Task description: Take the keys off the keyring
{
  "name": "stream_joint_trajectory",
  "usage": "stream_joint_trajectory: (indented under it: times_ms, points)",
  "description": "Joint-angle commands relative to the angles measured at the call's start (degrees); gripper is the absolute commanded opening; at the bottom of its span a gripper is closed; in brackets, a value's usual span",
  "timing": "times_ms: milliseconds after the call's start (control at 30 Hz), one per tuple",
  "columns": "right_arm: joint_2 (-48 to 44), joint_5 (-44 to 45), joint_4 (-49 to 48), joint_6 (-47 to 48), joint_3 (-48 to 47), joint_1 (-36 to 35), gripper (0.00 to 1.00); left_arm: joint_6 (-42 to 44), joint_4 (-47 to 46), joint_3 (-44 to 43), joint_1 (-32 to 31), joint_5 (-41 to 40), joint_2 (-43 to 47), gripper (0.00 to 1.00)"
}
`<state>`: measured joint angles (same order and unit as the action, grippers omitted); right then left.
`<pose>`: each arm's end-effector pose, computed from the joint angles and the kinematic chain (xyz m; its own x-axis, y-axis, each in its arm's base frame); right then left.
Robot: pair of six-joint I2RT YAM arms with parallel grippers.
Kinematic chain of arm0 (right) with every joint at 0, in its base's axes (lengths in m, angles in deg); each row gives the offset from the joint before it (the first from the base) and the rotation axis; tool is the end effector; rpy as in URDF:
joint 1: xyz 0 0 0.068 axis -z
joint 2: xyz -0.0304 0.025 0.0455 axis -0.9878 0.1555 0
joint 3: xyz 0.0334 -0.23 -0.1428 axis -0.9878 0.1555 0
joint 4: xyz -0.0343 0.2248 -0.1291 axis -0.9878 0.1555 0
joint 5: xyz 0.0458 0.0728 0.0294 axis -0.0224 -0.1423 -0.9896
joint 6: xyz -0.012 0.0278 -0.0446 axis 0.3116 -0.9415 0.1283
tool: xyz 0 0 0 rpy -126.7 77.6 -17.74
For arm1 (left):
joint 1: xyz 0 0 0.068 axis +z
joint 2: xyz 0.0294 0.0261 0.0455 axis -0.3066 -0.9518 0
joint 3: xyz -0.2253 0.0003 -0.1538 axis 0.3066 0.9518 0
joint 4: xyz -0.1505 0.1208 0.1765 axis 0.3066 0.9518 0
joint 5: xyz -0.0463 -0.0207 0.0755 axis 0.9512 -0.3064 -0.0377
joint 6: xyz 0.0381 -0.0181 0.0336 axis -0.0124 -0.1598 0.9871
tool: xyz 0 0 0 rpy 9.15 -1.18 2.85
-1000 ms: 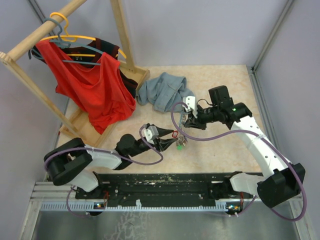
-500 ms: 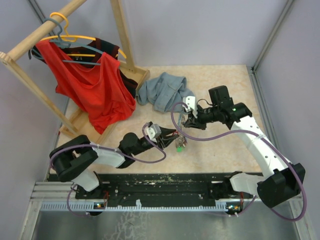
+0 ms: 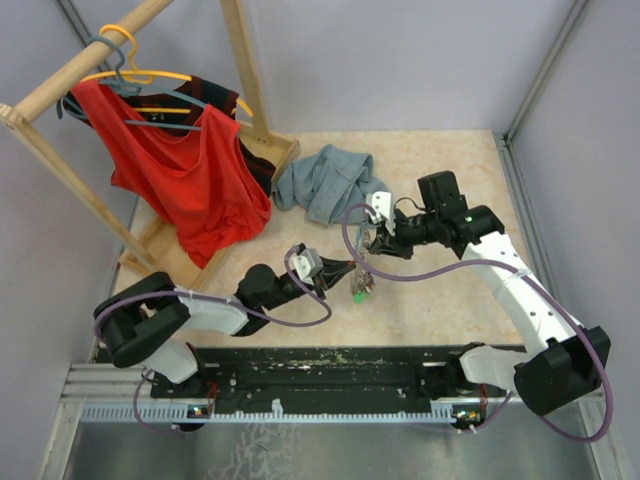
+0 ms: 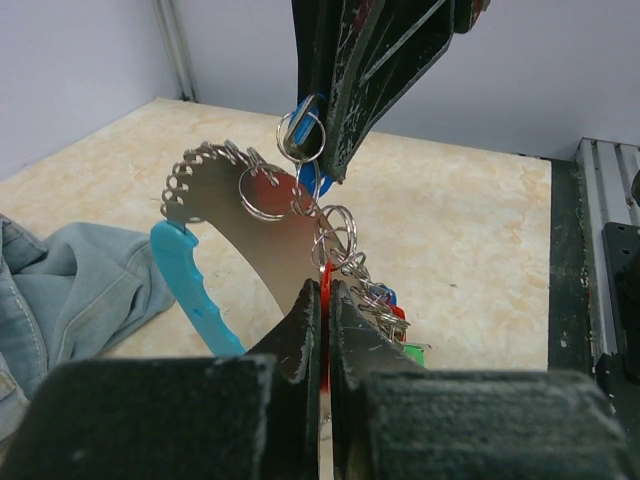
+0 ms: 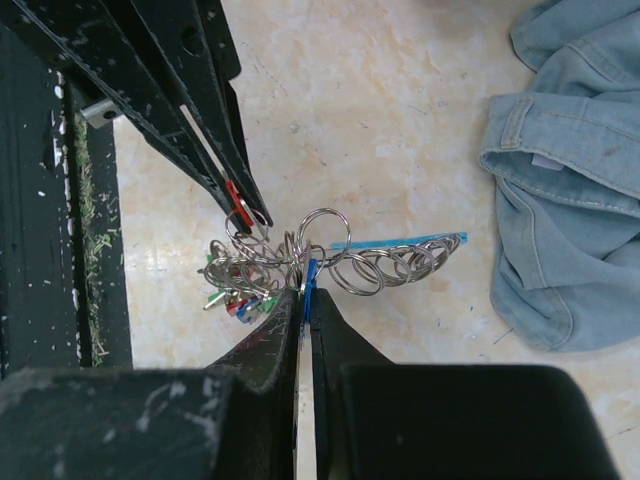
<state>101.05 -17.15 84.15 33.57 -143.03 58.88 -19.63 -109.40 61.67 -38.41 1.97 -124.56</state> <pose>0.2066 0.1111 0.3310 0.0175 -0.5626 -0.8265 -0.9870 0.1226 -0.1043 0.1510 -0.2383 0.2032 0.1275 -0.1497 -0.9805 0.9172 0.3939 0.0592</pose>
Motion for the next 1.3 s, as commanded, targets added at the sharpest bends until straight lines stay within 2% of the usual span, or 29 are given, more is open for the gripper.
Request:
stream_joint_trajectory:
  times_ms: [0,200,533,800,1267]
  points:
    - [-1.9,0.2,-4.5,-1.3,-1.0,1.1,0.0,2.9,3.6,-0.8,-0.3,0.1,5.5,0.0]
    - [-2.1,2.8,-6.7,-3.1,0.1,1.4,0.0,7.1,14.3,-3.3,-0.3,-0.5,12.8,0.0]
    - [-0.2,-2.8,-7.8,-5.5,0.9,1.4,0.0,15.9,29.8,-10.7,-0.3,-0.2,16.1,0.0]
    - [1.5,-5.5,-8.0,-5.9,1.5,1.4,0.0,19.8,32.0,-11.4,-0.3,0.0,17.1,0.0]
    - [1.8,-2.3,-10.3,-8.7,1.8,1.6,0.0,21.4,32.2,-10.4,-0.3,-0.3,19.1,0.0]
